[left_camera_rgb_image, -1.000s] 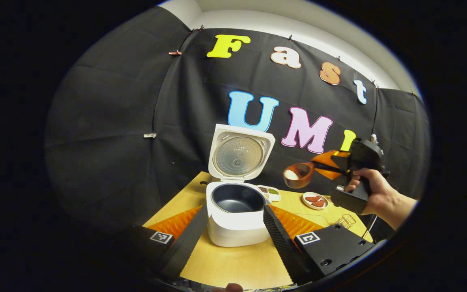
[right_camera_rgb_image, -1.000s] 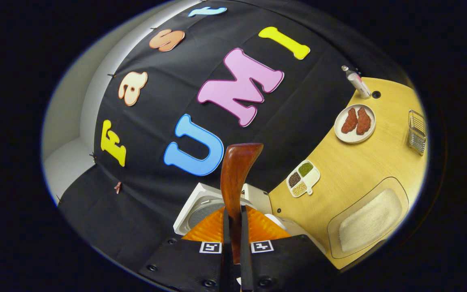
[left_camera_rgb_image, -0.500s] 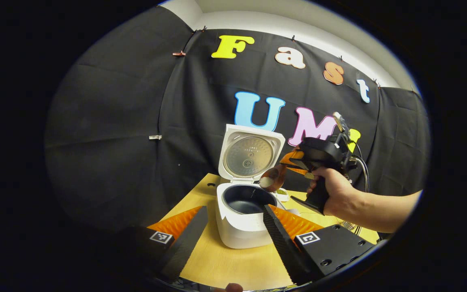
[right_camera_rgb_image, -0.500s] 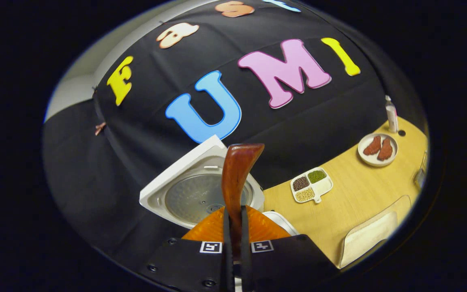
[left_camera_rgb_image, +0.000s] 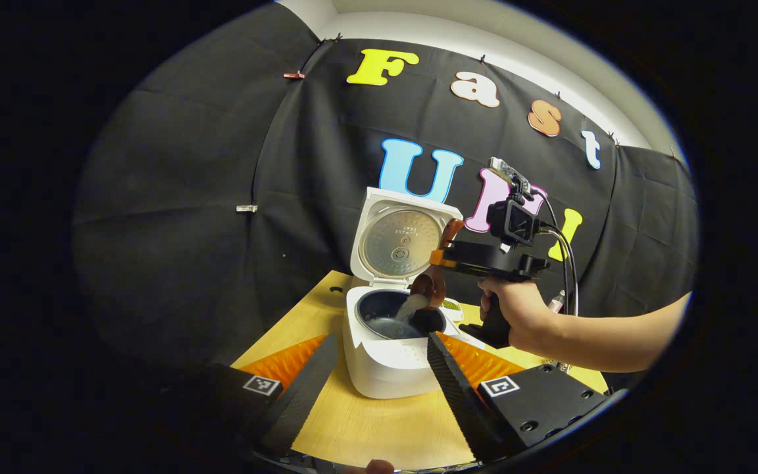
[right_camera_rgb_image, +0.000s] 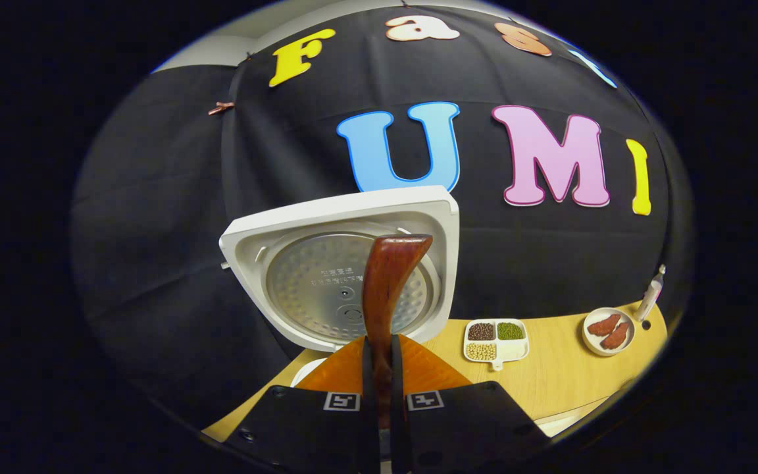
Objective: Close the left gripper, press the button to open the rice cooker; take a wooden spoon from the chopstick holder with the right hand, scoop a spoonful of rice and pour it into the rice cooker, then put the wooden spoon back into the chopstick holder.
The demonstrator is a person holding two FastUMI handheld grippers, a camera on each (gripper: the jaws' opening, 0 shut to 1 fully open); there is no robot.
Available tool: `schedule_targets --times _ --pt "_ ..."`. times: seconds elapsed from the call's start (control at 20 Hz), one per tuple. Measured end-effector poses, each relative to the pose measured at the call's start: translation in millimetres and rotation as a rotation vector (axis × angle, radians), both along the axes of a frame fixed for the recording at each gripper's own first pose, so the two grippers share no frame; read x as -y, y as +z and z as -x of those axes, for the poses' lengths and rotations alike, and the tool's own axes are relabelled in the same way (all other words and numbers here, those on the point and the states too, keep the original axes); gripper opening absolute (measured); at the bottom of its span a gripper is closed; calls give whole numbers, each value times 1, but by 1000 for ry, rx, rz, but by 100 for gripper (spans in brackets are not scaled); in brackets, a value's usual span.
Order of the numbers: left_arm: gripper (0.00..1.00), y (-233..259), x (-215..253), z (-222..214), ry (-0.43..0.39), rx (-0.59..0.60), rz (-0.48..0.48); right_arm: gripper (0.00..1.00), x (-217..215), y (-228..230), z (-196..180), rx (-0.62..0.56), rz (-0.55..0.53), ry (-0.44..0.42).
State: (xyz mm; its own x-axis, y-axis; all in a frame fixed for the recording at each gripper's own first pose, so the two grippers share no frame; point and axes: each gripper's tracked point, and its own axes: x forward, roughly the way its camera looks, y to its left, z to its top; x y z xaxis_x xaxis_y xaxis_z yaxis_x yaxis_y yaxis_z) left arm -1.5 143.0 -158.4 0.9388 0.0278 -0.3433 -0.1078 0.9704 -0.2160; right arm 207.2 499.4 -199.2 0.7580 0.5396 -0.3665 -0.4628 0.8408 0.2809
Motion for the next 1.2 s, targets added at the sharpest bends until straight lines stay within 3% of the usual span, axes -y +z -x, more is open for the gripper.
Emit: schedule_targets --times 0.2,0.5,0.7,0.8,0.9,1.2 --pt "95 -4 -3 7 11 -8 -3 11 -11 1 6 105 107 105" --pt "95 1 -2 12 23 4 -1 11 -51 21 55 446 338 432" --pt "95 7 3 16 18 14 -18 11 -59 18 80 578 445 540" --pt "95 9 4 20 21 16 -24 11 -60 16 79 548 447 543" --pt "95 9 4 27 27 16 -26 11 -54 25 70 458 380 487" --pt "95 14 15 40 32 14 -45 11 -12 31 37 -6 -21 187"
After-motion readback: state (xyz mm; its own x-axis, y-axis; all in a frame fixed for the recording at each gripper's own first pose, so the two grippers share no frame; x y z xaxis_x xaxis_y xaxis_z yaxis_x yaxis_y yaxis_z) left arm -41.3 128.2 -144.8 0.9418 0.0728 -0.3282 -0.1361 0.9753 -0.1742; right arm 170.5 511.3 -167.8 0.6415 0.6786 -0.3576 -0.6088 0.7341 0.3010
